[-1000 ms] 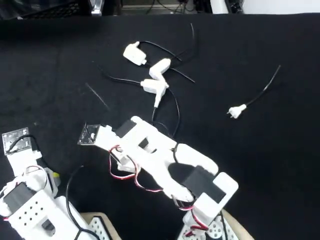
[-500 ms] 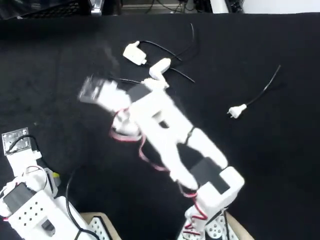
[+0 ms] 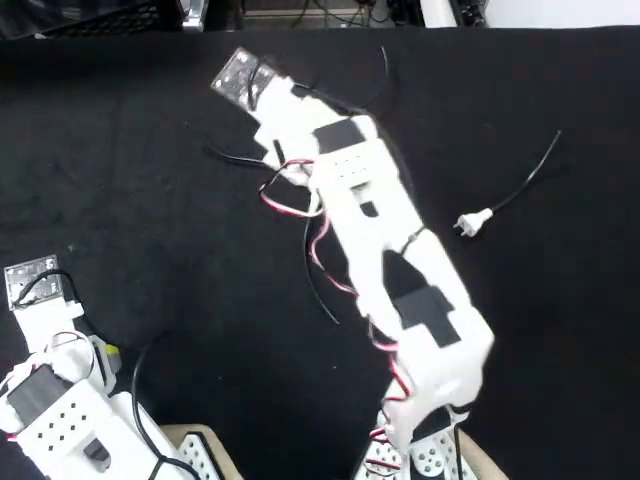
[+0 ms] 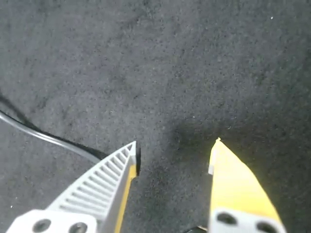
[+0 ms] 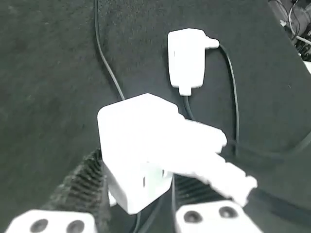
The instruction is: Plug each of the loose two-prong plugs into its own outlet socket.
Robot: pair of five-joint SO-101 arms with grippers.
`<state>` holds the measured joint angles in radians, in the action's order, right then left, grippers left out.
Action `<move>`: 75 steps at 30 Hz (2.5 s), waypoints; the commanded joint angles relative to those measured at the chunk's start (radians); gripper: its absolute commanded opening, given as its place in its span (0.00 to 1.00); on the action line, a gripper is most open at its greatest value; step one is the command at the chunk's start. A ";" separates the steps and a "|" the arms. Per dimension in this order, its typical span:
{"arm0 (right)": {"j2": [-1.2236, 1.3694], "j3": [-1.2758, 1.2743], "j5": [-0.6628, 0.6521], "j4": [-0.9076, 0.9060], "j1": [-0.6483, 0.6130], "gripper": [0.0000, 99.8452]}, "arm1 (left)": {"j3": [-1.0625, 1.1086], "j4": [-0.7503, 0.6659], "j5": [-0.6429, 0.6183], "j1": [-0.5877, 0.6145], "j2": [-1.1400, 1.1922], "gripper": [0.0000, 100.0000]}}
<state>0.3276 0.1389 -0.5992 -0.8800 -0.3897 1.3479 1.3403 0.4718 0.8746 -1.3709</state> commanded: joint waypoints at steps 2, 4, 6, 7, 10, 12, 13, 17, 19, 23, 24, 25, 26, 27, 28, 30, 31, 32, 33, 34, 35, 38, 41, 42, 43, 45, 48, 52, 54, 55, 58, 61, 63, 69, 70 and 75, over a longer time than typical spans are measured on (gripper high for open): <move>0.157 0.015 0.012 0.252 0.002 0.04 | -0.004 -0.015 0.008 0.008 -0.008 0.25; 0.242 0.056 0.032 0.327 0.025 0.04 | -0.004 -0.015 0.008 0.008 -0.008 0.25; 0.318 0.116 0.055 0.338 0.049 0.04 | -0.004 -0.015 0.008 0.007 -0.008 0.25; 0.355 0.153 0.069 0.324 0.055 0.04 | -0.004 -0.015 0.008 0.007 -0.008 0.25; 0.443 0.263 0.104 0.199 0.064 0.13 | -0.004 -0.015 0.008 0.007 -0.008 0.25; 0.483 0.346 0.124 0.081 0.064 0.22 | -0.005 -0.012 0.008 0.007 -0.008 0.25; 0.490 0.387 0.126 0.020 0.064 0.23 | -0.008 -0.011 0.008 0.007 -0.008 0.25; 0.498 0.556 0.129 -0.189 0.057 0.24 | -0.005 -0.011 0.008 -0.031 -0.008 0.25; 0.492 0.662 0.132 -0.290 0.035 0.24 | -0.005 -0.011 0.008 -0.036 -0.008 0.25; 0.481 0.908 0.166 -0.506 -0.011 0.24 | -0.005 -0.011 0.008 -0.036 -0.008 0.25; 0.478 0.981 0.164 -0.565 -0.026 0.24 | -0.005 -0.011 0.008 -0.036 -0.008 0.25; 0.476 1.055 0.164 -0.621 -0.040 0.24 | -0.004 -0.011 0.008 -0.036 -0.008 0.25; 0.475 1.133 0.167 -0.675 -0.054 0.24 | -0.004 -0.011 0.008 -0.036 -0.008 0.25; 0.472 1.213 0.166 -0.732 -0.066 0.24 | -0.004 -0.011 0.008 -0.036 -0.008 0.25; 0.470 1.299 0.164 -0.789 -0.077 0.24 | -0.004 -0.012 0.008 -0.036 -0.008 0.25; 0.460 1.471 0.164 -0.888 -0.084 0.24 | -0.004 -0.012 0.008 -0.036 -0.008 0.25; 0.453 1.532 0.167 -0.890 -0.078 0.24 | -0.002 -0.012 0.008 -0.038 -0.008 0.25; 0.435 1.541 0.167 -0.887 -0.052 0.24 | 0.001 -0.014 0.008 -0.038 -0.008 0.25; 0.403 1.529 0.164 -0.887 -0.017 0.24 | 0.004 -0.017 0.008 -0.039 -0.008 0.25; 0.367 1.497 0.161 -0.887 0.017 0.24 | 0.005 -0.017 0.008 -0.039 -0.008 0.25; 0.334 1.463 0.144 -0.887 0.048 0.24 | 0.005 -0.017 0.008 -0.039 -0.008 0.25; 0.240 1.308 0.055 -0.887 0.167 0.24 | 0.005 -0.017 0.008 -0.039 -0.008 0.25; 0.134 1.132 -0.012 -0.887 0.284 0.24 | 0.005 -0.017 0.008 -0.039 -0.008 0.25; 0.102 1.067 -0.040 -0.887 0.319 0.24 | 0.005 -0.017 0.008 -0.039 -0.008 0.25; 0.068 1.003 -0.071 -0.887 0.351 0.24 | 0.005 -0.017 0.008 -0.041 -0.008 0.25; -0.004 0.872 -0.126 -0.887 0.422 0.24 | 0.005 -0.017 0.008 -0.041 -0.008 0.25; -0.105 0.664 -0.198 -0.885 0.509 0.24 | 0.005 -0.017 0.008 -0.041 -0.008 0.25; -0.203 0.374 -0.198 -0.879 0.603 0.24 | 0.005 -0.017 0.008 -0.041 -0.008 0.25; -0.217 0.242 -0.138 -0.852 0.646 0.24 | 0.005 -0.017 0.008 -0.041 -0.008 0.25; -0.216 0.185 -0.084 -0.825 0.672 0.24 | 0.005 -0.017 0.008 -0.041 -0.008 0.25; -0.213 0.021 0.084 -0.700 0.752 0.24 | 0.005 -0.017 0.008 -0.041 -0.008 0.25; -0.197 -0.073 0.201 -0.589 0.796 0.24 | 0.005 -0.017 0.008 -0.042 -0.008 0.25; -0.176 -0.105 0.282 -0.531 0.807 0.24 | 0.005 -0.017 0.006 -0.042 -0.008 0.25; -0.035 -0.107 0.405 -0.456 0.781 0.24 | 0.007 -0.017 0.005 -0.042 -0.008 0.25; -0.005 -0.094 0.408 -0.436 0.776 0.24 | 0.007 -0.017 0.005 -0.042 -0.008 0.25; 0.153 0.019 0.413 -0.381 0.773 0.24 | 0.007 -0.017 0.005 -0.042 -0.008 0.25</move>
<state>0.4043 0.0299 -0.2002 -1.2850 0.3989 1.3617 1.3403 0.4718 0.8454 -1.3709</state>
